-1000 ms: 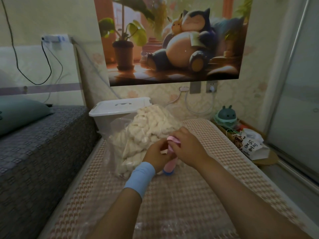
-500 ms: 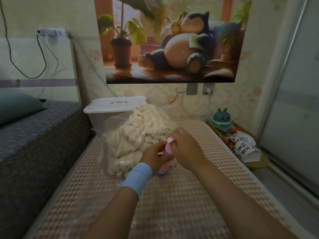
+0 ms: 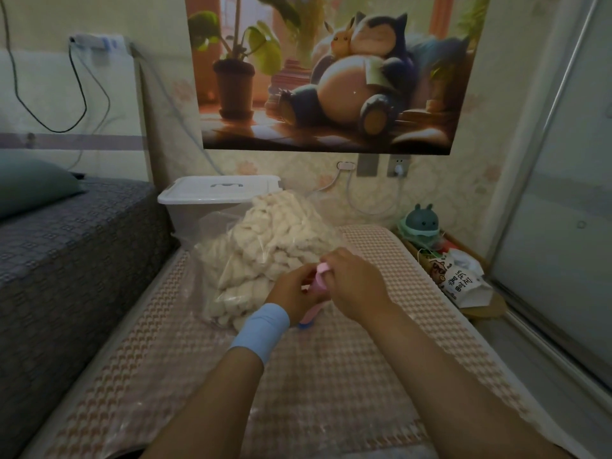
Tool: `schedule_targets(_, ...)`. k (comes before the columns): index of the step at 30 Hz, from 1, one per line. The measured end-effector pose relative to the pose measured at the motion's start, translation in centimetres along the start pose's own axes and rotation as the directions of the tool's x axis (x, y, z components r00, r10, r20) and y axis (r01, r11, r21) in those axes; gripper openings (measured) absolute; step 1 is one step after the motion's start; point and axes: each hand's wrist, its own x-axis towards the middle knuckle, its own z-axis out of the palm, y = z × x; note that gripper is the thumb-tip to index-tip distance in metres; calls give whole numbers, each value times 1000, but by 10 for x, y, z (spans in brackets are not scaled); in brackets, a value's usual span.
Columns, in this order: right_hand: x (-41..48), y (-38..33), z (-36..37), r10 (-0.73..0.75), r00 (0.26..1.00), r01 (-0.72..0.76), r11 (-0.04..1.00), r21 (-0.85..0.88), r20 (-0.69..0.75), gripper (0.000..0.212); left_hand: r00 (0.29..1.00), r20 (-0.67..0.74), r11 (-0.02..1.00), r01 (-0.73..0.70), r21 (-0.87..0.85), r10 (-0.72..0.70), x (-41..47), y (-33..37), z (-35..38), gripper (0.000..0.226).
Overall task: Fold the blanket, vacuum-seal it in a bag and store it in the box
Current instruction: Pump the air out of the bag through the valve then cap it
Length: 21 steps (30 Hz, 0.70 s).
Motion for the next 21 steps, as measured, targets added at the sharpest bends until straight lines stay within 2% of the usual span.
schedule_targets(2, 10, -6, -21, -67, 979, 71, 997, 14, -195, 42, 1000, -1, 1000, 9, -21, -9, 0, 0, -2, 43)
schedule_targets(4, 22, -13, -52, -132, 884, 140, 990, -15, -449, 44, 1000, 12, 1000, -5, -4, 5, 1, -3, -5, 45)
schedule_targets(6, 25, -11, -66, -136, 788, 150, 988, -28, -600, 42, 1000, 25, 1000, -18, 23, 18, 1, -4, -5, 46)
schedule_targets(7, 22, -10, -62, -121, 782, 138, 990, -20, -612, 40, 999, 27, 999, -24, 30, 23, 2, -5, -4, 45)
schedule_targets(8, 16, -8, -53, -106, 819, 121, 993, -10, -565, 39, 999, 27, 999, -24, 30, 24, 1, -4, -2, 44)
schedule_targets(9, 9, -5, -38, -89, 879, 97, 995, -7, -468, 39, 1000, 24, 999, -21, 33, 20, 0, -2, 0, 43)
schedule_targets(11, -5, 0, -8, -77, 982, 73, 997, -25, -171, 45, 1000, 15, 999, -20, 32, 20, -1, 0, 3, 40)
schedule_targets(12, -7, 2, -2, -81, 995, 79, 996, -35, -62, 50, 1000, 12, 999, -24, 22, 24, -2, 0, 3, 39)
schedule_targets(13, -4, 1, -3, -84, 996, 82, 996, -38, -42, 51, 1000, 8, 1000, -24, 17, 24, -2, -1, 3, 38)
schedule_targets(15, 8, -4, -23, -132, 970, 123, 991, -52, -207, 45, 1000, -2, 1000, -16, 20, 16, -1, -4, 1, 41)
schedule_targets(18, 20, -14, -61, -168, 822, 173, 984, -41, -544, 42, 1000, 8, 999, -16, 30, 15, -2, -5, -2, 46)
schedule_targets(19, 20, -12, -64, -152, 786, 171, 985, -26, -599, 41, 1000, 14, 999, -21, 37, 21, -2, -5, -2, 46)
schedule_targets(20, 18, -10, -61, -137, 780, 154, 988, -25, -610, 41, 1000, 18, 999, -25, 38, 24, -2, -5, -1, 46)
schedule_targets(21, 14, -9, -52, -124, 817, 131, 991, -29, -563, 41, 999, 20, 999, -27, 32, 26, -2, -4, 0, 45)
